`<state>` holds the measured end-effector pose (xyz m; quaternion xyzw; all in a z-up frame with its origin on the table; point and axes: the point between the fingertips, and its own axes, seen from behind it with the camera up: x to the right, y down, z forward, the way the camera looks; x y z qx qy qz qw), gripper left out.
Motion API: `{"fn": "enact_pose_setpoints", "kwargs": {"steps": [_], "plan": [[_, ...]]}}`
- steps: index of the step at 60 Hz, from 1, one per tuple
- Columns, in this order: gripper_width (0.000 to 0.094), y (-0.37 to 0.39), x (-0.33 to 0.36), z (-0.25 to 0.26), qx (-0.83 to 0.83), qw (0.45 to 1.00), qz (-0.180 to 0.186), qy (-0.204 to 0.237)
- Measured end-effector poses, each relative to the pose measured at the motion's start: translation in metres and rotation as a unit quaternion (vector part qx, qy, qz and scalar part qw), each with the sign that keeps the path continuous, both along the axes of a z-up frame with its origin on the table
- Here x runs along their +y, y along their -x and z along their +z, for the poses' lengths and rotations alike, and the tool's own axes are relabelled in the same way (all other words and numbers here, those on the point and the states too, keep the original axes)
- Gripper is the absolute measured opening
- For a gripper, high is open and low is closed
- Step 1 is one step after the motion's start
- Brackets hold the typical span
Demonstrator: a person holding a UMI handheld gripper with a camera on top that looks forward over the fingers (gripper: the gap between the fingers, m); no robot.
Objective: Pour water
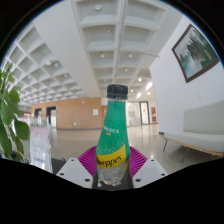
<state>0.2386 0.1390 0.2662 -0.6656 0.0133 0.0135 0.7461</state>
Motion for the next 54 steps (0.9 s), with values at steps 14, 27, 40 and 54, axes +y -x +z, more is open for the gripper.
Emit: {"fn": "enact_pose_setpoints", "kwargs": {"steps": [14, 27, 40, 54], "plan": [[0.0395, -0.027, 0.029, -0.152, -0.043, 0.987, -0.033, 0.15], [0.0401, -0.034, 0.026, -0.187, -0.075, 0.981, -0.033, 0.174], [0.0672, -0.038, 0.019, -0.196, -0.057, 0.974, -0.043, 0.214], [0.0855, -0.033, -0.045, -0.166, -0.066, 0.96, -0.076, 0.261]]}}
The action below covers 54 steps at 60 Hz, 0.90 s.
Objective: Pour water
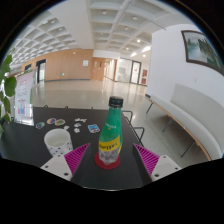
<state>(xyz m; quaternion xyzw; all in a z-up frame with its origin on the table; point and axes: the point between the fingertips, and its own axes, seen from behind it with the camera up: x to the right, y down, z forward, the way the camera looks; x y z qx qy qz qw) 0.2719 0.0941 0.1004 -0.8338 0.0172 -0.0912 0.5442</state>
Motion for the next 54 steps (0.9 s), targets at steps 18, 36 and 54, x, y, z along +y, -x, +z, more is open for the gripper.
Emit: {"fn": "enact_pose_setpoints", "kwargs": {"steps": [18, 36, 54], "plan": [[0.0855, 0.041, -0.184, 0.046, 0.013, 0.999, -0.024, 0.03], [0.0856, 0.07, -0.307, 0.073, 0.016, 0.999, -0.013, 0.029], [0.0859, 0.078, -0.34, 0.084, 0.005, 1.0, -0.006, 0.017]]}}
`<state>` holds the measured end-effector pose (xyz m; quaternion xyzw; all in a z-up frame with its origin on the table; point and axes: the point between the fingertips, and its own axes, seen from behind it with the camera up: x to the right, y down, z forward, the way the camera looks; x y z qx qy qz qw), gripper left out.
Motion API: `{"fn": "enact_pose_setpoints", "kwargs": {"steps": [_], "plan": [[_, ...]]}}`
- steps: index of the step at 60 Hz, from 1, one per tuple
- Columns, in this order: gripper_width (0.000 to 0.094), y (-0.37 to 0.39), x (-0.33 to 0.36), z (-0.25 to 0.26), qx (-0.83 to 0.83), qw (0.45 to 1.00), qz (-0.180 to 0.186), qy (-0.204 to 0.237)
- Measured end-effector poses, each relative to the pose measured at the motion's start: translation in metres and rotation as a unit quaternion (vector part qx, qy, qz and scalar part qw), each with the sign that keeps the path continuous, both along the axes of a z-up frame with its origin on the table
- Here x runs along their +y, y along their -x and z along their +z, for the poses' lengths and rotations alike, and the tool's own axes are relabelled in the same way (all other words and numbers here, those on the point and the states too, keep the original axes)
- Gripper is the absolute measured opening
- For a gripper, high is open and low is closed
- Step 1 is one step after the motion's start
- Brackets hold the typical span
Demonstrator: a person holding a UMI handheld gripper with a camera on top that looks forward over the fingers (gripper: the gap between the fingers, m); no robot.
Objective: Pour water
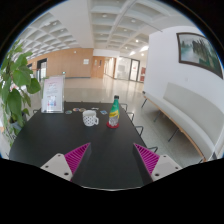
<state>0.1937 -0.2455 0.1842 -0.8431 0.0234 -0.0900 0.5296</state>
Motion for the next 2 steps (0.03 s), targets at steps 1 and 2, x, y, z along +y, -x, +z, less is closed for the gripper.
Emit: {"fn": "enact_pose_setpoints", "kwargs": {"steps": [1, 2], "plan": [[0.0858, -0.0006, 0.0001, 0.0013, -0.003, 1.0, 0.0, -0.001], [0.0857, -0.001, 0.0, 0.0023, -0.005, 1.0, 0.001, -0.001]]}}
